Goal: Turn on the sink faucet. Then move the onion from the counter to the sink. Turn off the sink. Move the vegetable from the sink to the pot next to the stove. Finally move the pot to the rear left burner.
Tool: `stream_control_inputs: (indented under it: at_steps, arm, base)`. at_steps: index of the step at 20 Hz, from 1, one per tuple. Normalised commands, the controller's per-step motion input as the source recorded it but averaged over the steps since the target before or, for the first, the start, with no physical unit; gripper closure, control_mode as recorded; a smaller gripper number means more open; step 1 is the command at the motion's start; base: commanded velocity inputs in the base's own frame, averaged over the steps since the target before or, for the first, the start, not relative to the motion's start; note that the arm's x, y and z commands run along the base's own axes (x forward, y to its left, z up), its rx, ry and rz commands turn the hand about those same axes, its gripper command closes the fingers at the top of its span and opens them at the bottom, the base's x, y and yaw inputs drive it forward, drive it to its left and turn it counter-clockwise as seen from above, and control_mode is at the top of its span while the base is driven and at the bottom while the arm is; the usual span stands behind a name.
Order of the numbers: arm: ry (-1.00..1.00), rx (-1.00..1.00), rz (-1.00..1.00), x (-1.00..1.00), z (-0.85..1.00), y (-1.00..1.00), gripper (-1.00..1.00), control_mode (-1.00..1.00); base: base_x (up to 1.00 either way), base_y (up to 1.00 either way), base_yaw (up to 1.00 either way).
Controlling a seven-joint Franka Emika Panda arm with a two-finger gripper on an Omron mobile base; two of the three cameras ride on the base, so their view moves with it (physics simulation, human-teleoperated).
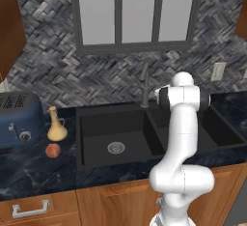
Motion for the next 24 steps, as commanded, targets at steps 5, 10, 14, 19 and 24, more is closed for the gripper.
stream_control_inputs:
  at_steps: [5,10,14,19,24]
  arm:
    - [0.02,0.04,0.00,0.00,-0.43,-0.57,1.00,-1.00]
    - [0.02,0.03,0.00,0.00,-0.42,-0.56,1.00,-1.00]
    - [0.02,0.03,0.00,0.00,-0.41,-0.56,1.00,-1.00]
    - [0.00,0.01,0.00,0.00,-0.41,-0.53,1.00,-1.00]
    - [0.00,0.02,0.00,0.00,-0.41,-0.54,1.00,-1.00]
  base:
    - [0.00,0.00,0.00]
    - [0.00,0.00,0.00]
    - [0.00,0.00,0.00]
    - [0.00,0.00,0.00]
    - [0.00,0.00,0.00]
